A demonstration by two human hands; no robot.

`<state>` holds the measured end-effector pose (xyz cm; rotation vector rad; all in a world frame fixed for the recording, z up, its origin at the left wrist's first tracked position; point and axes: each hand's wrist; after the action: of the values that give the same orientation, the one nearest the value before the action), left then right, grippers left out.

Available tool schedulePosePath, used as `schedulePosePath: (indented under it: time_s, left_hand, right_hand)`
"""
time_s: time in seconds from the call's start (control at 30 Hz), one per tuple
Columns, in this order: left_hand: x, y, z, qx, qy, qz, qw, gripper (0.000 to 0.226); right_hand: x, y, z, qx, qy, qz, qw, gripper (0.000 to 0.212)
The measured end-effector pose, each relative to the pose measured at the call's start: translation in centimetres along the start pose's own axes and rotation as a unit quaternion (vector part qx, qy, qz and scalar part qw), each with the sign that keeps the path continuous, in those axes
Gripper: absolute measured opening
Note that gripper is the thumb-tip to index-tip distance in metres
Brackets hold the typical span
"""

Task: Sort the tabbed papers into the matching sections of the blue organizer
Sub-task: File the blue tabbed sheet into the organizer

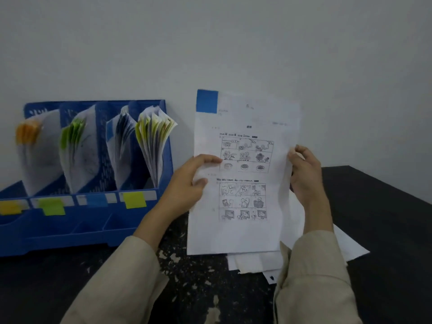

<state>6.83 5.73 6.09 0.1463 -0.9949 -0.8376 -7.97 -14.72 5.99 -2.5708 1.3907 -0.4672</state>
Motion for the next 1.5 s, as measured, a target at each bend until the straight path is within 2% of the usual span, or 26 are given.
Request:
schedulePosePath:
  time_s: [0.2,0.33,0.47,0.7,0.87,0.97,1.1,1.23,1.37,1.5]
  left_hand:
    - [0.0,7.3,2.3,0.054,-0.024,0.136,0.989,0.045]
    - [-2.0,13.0,3.2,0.134,-0.039,0.233,0.963,0.039]
    - [-4.4,17.0,4.0,0.196,-0.012,0.305,0.932,0.037]
    - [-8.2,20.7,4.4,0.220,0.042,0.380,0.898,0.040]
    - [-10.2,22.3,4.8,0.246,0.068,0.419,0.872,0.046]
    - [-11.0,23.0,4.7,0.248,0.076,0.435,0.862,0.044]
    - [-10.9,22.9,4.8,0.239,0.081,0.444,0.860,0.042]
    - [-10.0,22.2,5.2,0.238,0.083,0.439,0.862,0.043]
    - [-9.1,21.6,5.6,0.262,0.061,0.429,0.862,0.046]
    - [-8.1,21.0,6.1,0.297,0.020,0.417,0.859,0.049]
  right_hand:
    - [-1.1,-4.8,-1.9,-0.070,0.031,-0.107,0.991,0.011]
    - [-2.8,-9.9,-2.4,-0.120,0.050,-0.188,0.974,0.012]
    - [-4.8,-15.5,-1.1,-0.116,0.045,-0.250,0.960,0.016]
    - [-7.5,-22.4,2.0,-0.102,0.028,-0.312,0.944,0.018]
    - [-8.5,-26.2,3.3,-0.132,0.019,-0.353,0.926,0.013]
    - [-8.8,-27.8,3.3,-0.100,-0.001,-0.392,0.915,0.018]
    - [-8.3,-28.8,2.5,-0.090,-0.018,-0.364,0.927,0.022]
    - [-7.1,-29.7,0.8,-0.065,-0.023,-0.277,0.958,0.010]
    - [-6.4,-29.9,-1.7,-0.095,-0.020,-0.218,0.971,0.046]
    - [-5.6,-30.5,-2.9,-0.148,-0.022,-0.247,0.957,0.058]
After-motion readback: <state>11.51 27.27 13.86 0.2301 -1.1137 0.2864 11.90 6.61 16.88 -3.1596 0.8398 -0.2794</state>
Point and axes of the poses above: each hand's wrist, its own x-axis towards the middle knuckle, its own y-axis out of the back of the hand, z = x × y, and after that the axes turned 12 degrees about -y, right-handed
